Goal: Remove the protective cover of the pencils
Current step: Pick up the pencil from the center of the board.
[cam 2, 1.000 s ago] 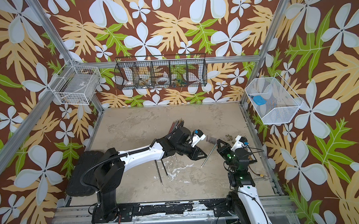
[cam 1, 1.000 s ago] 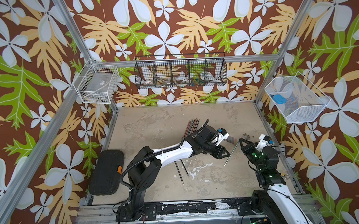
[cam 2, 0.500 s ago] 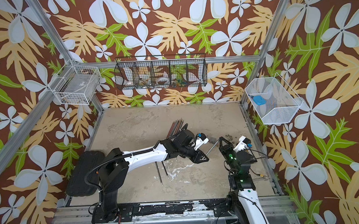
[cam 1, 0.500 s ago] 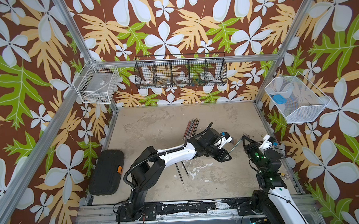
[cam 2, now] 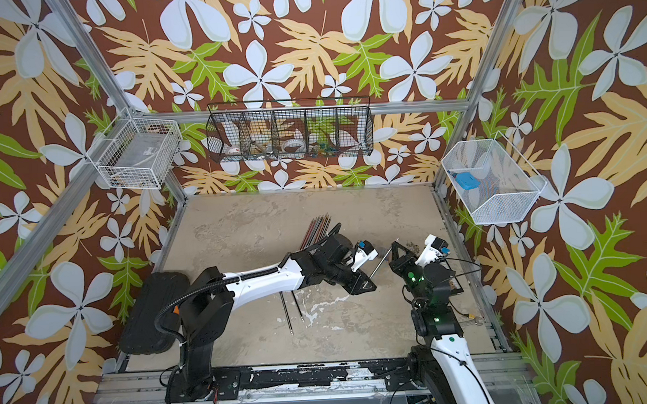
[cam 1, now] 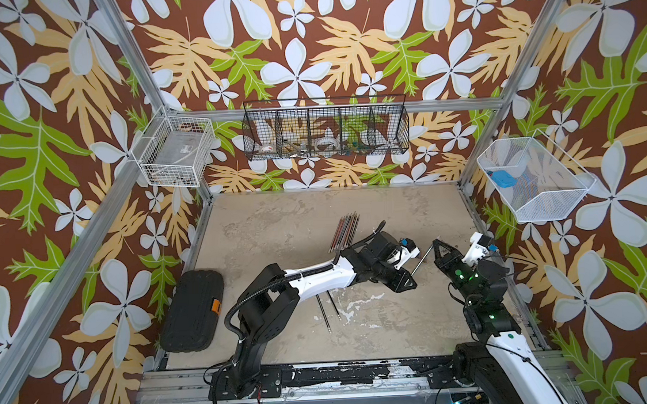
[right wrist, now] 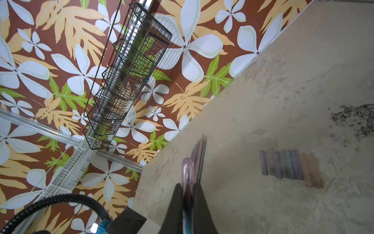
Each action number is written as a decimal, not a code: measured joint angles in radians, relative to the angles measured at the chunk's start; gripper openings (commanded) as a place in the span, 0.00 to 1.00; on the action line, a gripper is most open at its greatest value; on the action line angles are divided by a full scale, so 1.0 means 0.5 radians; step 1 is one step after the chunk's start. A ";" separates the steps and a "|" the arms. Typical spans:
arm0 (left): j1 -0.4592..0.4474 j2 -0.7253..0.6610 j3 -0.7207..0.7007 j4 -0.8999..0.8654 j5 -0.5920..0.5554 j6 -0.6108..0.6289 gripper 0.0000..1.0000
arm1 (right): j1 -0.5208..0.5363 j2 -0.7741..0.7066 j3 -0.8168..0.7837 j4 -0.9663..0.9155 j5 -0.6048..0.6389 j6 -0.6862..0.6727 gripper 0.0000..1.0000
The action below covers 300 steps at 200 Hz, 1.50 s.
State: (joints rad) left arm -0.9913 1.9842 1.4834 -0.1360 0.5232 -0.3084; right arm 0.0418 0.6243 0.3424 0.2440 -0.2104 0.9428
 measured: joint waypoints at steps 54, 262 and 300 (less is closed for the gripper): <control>0.000 -0.003 0.005 -0.033 -0.022 0.008 0.16 | 0.044 0.033 -0.039 -0.007 0.017 -0.029 0.00; 0.002 0.009 0.111 -0.177 -0.182 0.106 0.00 | 0.032 0.230 0.241 -0.211 0.091 -0.204 0.50; 0.002 0.060 0.150 -0.305 -0.300 0.156 0.00 | -0.385 0.568 0.301 -0.317 -0.439 -0.555 0.50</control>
State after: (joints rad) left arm -0.9905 2.0144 1.5585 -0.2886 0.3733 -0.2306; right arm -0.1505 0.9081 0.4927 0.0853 -0.4297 0.6651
